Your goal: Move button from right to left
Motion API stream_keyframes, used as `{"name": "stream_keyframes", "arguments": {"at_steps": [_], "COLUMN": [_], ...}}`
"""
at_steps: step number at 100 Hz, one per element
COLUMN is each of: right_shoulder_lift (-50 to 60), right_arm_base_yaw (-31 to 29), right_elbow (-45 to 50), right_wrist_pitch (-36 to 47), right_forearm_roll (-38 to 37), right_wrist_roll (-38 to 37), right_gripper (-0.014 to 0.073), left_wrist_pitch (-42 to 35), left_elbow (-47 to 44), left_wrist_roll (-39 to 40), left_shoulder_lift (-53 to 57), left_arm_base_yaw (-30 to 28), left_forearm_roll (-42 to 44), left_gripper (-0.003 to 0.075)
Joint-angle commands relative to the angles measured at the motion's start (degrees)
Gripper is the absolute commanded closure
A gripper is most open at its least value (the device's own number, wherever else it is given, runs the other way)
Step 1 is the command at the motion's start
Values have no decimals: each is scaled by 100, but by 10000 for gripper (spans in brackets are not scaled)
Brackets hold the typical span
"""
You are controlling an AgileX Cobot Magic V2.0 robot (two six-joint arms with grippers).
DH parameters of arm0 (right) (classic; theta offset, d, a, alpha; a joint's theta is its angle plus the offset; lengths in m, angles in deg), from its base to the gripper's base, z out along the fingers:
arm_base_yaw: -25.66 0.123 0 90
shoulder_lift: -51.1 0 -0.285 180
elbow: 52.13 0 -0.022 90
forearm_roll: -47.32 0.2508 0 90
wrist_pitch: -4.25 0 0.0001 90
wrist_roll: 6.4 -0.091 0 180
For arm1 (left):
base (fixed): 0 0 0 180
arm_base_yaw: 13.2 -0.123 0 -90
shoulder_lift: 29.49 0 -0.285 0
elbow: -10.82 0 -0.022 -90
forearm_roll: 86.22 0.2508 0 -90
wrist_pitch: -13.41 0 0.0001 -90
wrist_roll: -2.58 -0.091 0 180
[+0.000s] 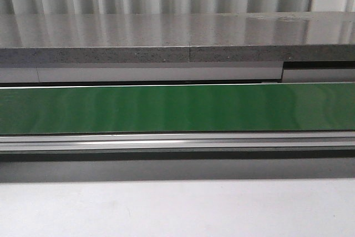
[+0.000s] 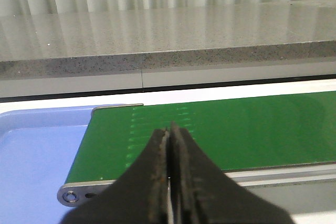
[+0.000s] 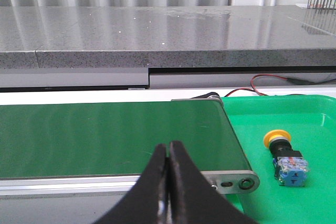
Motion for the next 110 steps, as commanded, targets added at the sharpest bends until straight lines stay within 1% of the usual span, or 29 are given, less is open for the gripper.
{"name": "stream_keyframes", "arguments": {"at_steps": [1, 95, 110], "right_shoulder_lift": [89, 89, 76], "right_arm_base_yaw": [-27, -27, -27], "right_elbow": [-89, -89, -263], "right_wrist_pitch": [445, 445, 328], "right_forearm_roll": [-61, -61, -61], "right_wrist_roll": [22, 22, 22], "right_gripper": [659, 659, 659], "left_wrist_pitch": [-440, -440, -440], "left_elbow": [-137, -137, -137], "left_wrist_roll": [68, 68, 68], "left_shoulder_lift": [189, 189, 189], "left_arm_base_yaw": [-16, -16, -16], "left_forearm_roll": [-25, -25, -25], "left_gripper": [740, 740, 740]}}
